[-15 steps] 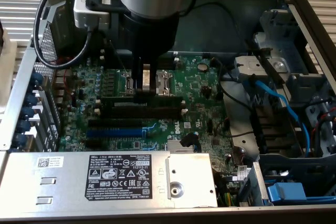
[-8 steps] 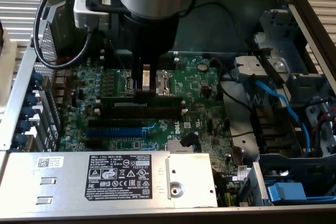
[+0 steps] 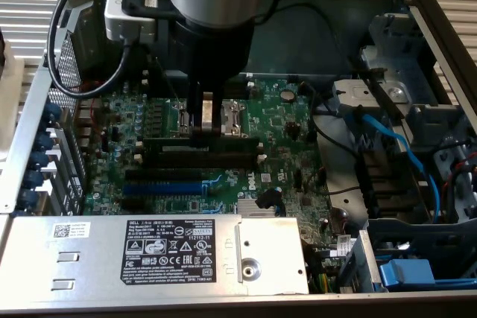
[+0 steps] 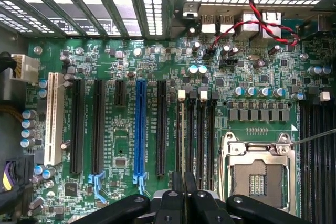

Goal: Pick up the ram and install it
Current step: 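Insert the ram into the slot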

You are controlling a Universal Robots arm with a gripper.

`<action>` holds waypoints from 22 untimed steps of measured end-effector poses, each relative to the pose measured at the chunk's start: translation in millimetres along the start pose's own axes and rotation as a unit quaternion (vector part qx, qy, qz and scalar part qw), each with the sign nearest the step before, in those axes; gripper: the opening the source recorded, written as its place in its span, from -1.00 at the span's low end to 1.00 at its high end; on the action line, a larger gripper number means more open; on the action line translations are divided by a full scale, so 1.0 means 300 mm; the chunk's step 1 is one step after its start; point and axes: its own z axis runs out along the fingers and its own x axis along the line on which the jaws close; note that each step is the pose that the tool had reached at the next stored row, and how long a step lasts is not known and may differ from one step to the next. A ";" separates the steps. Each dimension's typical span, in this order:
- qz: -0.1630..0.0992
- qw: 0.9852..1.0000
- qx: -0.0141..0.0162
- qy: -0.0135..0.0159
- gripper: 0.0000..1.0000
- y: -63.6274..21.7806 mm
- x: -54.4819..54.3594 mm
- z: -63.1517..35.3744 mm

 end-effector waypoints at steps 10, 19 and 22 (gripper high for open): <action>0.001 1.000 0.000 0.000 -0.76 0.000 0.000 0.006; 0.002 1.000 0.000 0.000 -0.76 -0.001 -0.001 0.013; 0.002 1.000 0.000 0.000 -0.76 0.000 -0.001 0.014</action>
